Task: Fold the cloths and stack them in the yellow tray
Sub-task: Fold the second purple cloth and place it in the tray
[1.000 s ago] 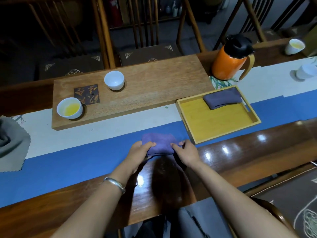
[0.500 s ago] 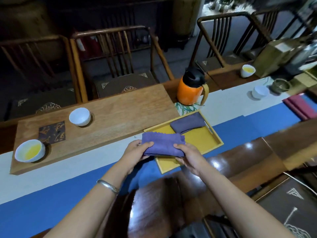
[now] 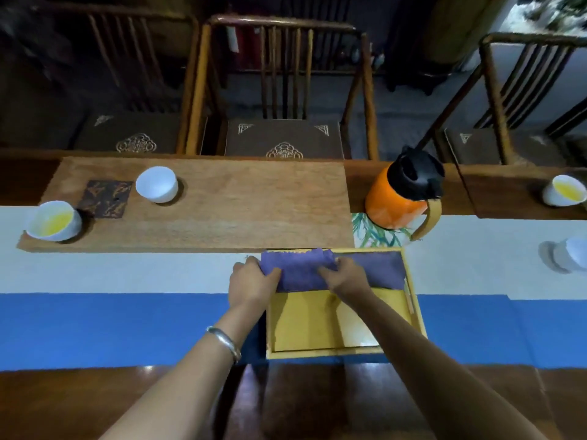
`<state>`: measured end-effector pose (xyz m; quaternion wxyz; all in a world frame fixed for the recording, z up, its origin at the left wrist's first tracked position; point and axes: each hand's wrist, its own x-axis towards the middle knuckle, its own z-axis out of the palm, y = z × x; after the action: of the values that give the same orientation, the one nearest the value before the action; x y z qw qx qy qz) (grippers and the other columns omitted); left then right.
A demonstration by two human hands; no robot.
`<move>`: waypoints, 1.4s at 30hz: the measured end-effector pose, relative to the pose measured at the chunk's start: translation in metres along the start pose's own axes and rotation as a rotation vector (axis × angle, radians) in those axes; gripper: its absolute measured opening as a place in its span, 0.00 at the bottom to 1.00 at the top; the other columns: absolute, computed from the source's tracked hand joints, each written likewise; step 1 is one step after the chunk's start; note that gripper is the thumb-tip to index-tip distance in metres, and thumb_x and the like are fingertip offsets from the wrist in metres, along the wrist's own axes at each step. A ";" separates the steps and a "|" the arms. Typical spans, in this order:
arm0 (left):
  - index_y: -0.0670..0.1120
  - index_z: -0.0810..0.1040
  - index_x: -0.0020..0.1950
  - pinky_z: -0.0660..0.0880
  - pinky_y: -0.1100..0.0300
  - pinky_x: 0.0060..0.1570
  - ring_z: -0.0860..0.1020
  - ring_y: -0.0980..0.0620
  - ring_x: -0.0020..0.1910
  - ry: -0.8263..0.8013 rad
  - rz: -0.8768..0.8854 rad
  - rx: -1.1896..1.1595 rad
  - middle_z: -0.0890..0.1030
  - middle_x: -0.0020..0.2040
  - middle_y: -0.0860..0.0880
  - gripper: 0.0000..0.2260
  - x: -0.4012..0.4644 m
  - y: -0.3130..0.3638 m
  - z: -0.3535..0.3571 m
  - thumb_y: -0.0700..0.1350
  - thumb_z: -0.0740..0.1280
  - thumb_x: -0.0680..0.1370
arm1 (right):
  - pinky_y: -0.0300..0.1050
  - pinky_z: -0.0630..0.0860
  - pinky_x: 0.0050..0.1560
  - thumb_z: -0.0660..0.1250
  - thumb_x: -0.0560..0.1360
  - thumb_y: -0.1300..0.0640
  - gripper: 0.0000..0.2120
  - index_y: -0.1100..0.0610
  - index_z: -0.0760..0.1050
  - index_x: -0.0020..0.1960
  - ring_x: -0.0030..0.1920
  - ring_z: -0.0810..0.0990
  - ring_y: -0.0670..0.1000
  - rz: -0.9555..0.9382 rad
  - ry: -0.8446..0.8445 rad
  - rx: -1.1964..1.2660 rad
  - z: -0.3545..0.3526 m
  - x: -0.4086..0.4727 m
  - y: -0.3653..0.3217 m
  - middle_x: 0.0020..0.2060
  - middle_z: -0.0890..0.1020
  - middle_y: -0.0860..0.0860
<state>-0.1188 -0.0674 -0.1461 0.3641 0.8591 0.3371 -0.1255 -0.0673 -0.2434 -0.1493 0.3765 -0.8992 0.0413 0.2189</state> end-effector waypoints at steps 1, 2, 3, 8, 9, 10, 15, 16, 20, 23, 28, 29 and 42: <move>0.42 0.71 0.46 0.66 0.57 0.38 0.77 0.39 0.47 0.004 0.000 0.016 0.77 0.48 0.41 0.13 -0.001 -0.001 0.000 0.52 0.66 0.75 | 0.53 0.77 0.45 0.67 0.74 0.54 0.10 0.62 0.77 0.44 0.44 0.79 0.60 -0.017 -0.016 -0.034 0.000 0.000 0.000 0.40 0.82 0.59; 0.42 0.71 0.46 0.66 0.56 0.37 0.77 0.40 0.47 -0.001 0.007 0.016 0.78 0.48 0.41 0.13 -0.002 -0.001 0.000 0.52 0.65 0.75 | 0.55 0.78 0.50 0.67 0.73 0.53 0.12 0.62 0.77 0.51 0.48 0.81 0.59 -0.025 -0.026 -0.054 0.000 0.000 0.001 0.45 0.83 0.59; 0.43 0.70 0.44 0.66 0.56 0.35 0.77 0.41 0.45 -0.007 0.018 0.011 0.79 0.47 0.42 0.13 -0.003 -0.001 0.001 0.52 0.65 0.75 | 0.56 0.78 0.52 0.67 0.73 0.52 0.14 0.61 0.76 0.54 0.50 0.81 0.58 -0.027 -0.033 -0.068 -0.001 0.000 0.002 0.48 0.83 0.58; 0.44 0.68 0.45 0.69 0.56 0.32 0.76 0.46 0.40 0.038 0.083 0.000 0.78 0.41 0.47 0.11 -0.008 0.004 0.006 0.50 0.66 0.75 | 0.51 0.79 0.48 0.65 0.75 0.49 0.14 0.58 0.74 0.54 0.50 0.81 0.57 -0.021 0.036 -0.259 -0.010 0.001 0.008 0.48 0.84 0.55; 0.44 0.69 0.45 0.70 0.55 0.33 0.76 0.45 0.40 0.043 0.096 0.022 0.78 0.41 0.46 0.10 -0.009 0.005 0.008 0.49 0.65 0.75 | 0.50 0.79 0.47 0.64 0.75 0.49 0.13 0.58 0.74 0.53 0.49 0.81 0.58 -0.005 0.037 -0.278 -0.012 0.003 0.009 0.47 0.83 0.55; 0.44 0.70 0.45 0.72 0.53 0.35 0.76 0.45 0.42 0.048 0.104 0.052 0.79 0.41 0.46 0.08 -0.009 0.007 0.010 0.48 0.64 0.76 | 0.50 0.78 0.46 0.64 0.75 0.50 0.12 0.58 0.75 0.52 0.48 0.81 0.58 0.008 0.022 -0.286 -0.014 0.005 0.011 0.47 0.83 0.56; 0.44 0.70 0.45 0.72 0.52 0.38 0.74 0.44 0.46 0.112 0.144 0.078 0.77 0.44 0.45 0.04 -0.012 0.010 0.014 0.44 0.62 0.76 | 0.54 0.79 0.48 0.65 0.75 0.52 0.13 0.61 0.74 0.52 0.48 0.81 0.59 -0.048 -0.082 -0.299 -0.012 0.010 0.012 0.46 0.82 0.58; 0.44 0.70 0.46 0.71 0.52 0.39 0.73 0.44 0.48 0.137 0.205 0.087 0.76 0.45 0.45 0.03 -0.011 0.010 0.014 0.43 0.62 0.76 | 0.52 0.79 0.47 0.65 0.75 0.52 0.14 0.62 0.74 0.53 0.48 0.81 0.59 -0.063 -0.068 -0.297 -0.010 0.009 0.012 0.47 0.83 0.59; 0.45 0.77 0.55 0.73 0.53 0.48 0.74 0.45 0.52 0.060 0.551 0.217 0.77 0.52 0.46 0.09 -0.013 0.012 0.018 0.42 0.61 0.76 | 0.49 0.74 0.43 0.65 0.76 0.51 0.17 0.64 0.71 0.56 0.48 0.80 0.61 -0.120 0.003 -0.295 -0.005 0.003 0.012 0.48 0.82 0.61; 0.47 0.77 0.58 0.72 0.55 0.53 0.74 0.47 0.55 -0.048 0.765 0.271 0.77 0.56 0.48 0.12 -0.019 0.024 0.032 0.44 0.61 0.77 | 0.45 0.69 0.37 0.64 0.76 0.51 0.13 0.61 0.70 0.53 0.44 0.78 0.59 -0.220 0.117 -0.266 -0.022 -0.005 0.018 0.46 0.78 0.58; 0.47 0.77 0.62 0.73 0.52 0.57 0.73 0.48 0.59 -0.183 0.962 0.330 0.77 0.61 0.49 0.14 -0.020 0.057 0.063 0.44 0.59 0.78 | 0.51 0.75 0.38 0.67 0.73 0.57 0.15 0.58 0.70 0.58 0.48 0.76 0.58 -0.306 0.163 -0.511 -0.082 -0.017 0.067 0.52 0.76 0.56; 0.47 0.76 0.63 0.72 0.53 0.58 0.73 0.48 0.60 -0.190 0.982 0.338 0.77 0.63 0.49 0.15 -0.019 0.062 0.070 0.44 0.60 0.78 | 0.52 0.75 0.41 0.68 0.72 0.56 0.18 0.58 0.69 0.60 0.49 0.76 0.58 -0.274 0.128 -0.600 -0.093 -0.017 0.078 0.53 0.75 0.56; 0.50 0.72 0.71 0.59 0.55 0.72 0.67 0.50 0.72 -0.182 1.066 0.521 0.73 0.70 0.50 0.20 0.000 0.047 0.091 0.50 0.59 0.79 | 0.50 0.79 0.48 0.72 0.64 0.59 0.12 0.59 0.80 0.47 0.40 0.80 0.58 -0.661 0.254 -1.116 -0.102 0.005 0.107 0.40 0.82 0.56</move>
<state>-0.0846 -0.1561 -0.1843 0.1816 0.9566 -0.2145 -0.0771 -0.0510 -0.3898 -0.1585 -0.1067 -0.9435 -0.3125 -0.0274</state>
